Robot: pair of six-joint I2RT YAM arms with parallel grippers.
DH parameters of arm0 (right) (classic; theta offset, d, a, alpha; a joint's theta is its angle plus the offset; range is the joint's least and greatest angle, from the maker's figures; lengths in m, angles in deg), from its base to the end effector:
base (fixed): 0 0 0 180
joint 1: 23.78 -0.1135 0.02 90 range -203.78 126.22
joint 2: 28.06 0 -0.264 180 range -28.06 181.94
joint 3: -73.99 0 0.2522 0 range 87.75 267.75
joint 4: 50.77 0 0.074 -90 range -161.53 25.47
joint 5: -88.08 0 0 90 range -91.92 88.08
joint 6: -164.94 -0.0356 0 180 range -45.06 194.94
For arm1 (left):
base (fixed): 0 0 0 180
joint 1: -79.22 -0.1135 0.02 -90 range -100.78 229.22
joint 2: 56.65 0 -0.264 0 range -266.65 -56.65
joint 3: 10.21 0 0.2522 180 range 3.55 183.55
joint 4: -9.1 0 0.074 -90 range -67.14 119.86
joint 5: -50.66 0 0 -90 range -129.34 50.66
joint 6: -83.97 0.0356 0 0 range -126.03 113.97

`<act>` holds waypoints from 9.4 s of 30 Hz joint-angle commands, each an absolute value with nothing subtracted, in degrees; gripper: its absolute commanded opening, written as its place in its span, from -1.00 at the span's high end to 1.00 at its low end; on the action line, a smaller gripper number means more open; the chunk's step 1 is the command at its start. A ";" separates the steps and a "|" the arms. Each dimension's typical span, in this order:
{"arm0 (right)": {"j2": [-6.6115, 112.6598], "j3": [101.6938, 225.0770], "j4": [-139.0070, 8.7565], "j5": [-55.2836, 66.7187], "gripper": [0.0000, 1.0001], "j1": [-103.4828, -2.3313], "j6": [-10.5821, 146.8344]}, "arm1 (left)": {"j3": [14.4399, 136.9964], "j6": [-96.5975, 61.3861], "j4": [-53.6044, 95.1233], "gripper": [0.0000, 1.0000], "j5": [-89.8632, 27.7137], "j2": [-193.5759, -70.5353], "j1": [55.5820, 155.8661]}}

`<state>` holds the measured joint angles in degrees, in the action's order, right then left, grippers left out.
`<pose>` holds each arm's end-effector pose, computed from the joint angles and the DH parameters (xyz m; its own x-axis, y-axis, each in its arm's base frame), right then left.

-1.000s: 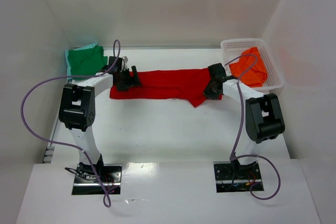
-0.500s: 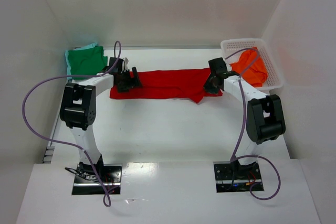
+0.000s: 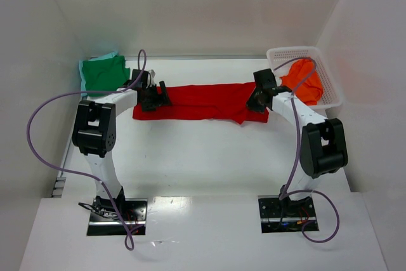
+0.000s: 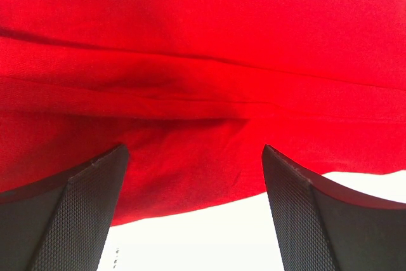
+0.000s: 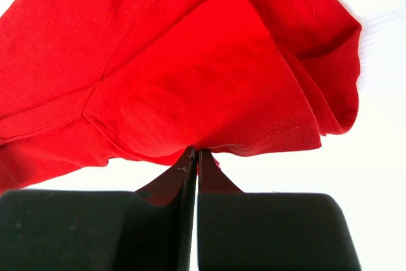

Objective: Fold and stack the t-shirts
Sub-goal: Fold the other side of the tshirt into a rectangle, then rotate the tshirt 90 degrees

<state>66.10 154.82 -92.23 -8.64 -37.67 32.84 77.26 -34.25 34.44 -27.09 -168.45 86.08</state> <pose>0.3384 0.0794 0.2293 -0.7044 0.5117 -0.4919 0.4035 0.8588 0.3156 0.4144 -0.0575 0.1718 -0.7866 -0.3708 -0.4938 -0.1349 0.8835 -0.4486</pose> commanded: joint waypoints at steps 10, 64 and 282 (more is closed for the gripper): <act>71.13 164.82 -90.55 -8.84 1.00 -35.70 36.79 | 76.94 -32.13 34.38 -0.87 -25.45 -170.47 86.26; 91.41 188.08 -88.08 -0.96 -0.32 -32.83 43.48 | 77.99 -30.55 35.43 -0.92 -27.82 -168.18 86.26; 128.48 231.45 -98.89 -0.34 -0.98 -48.21 43.39 | 65.77 -25.80 47.03 -0.99 -5.85 -159.31 122.99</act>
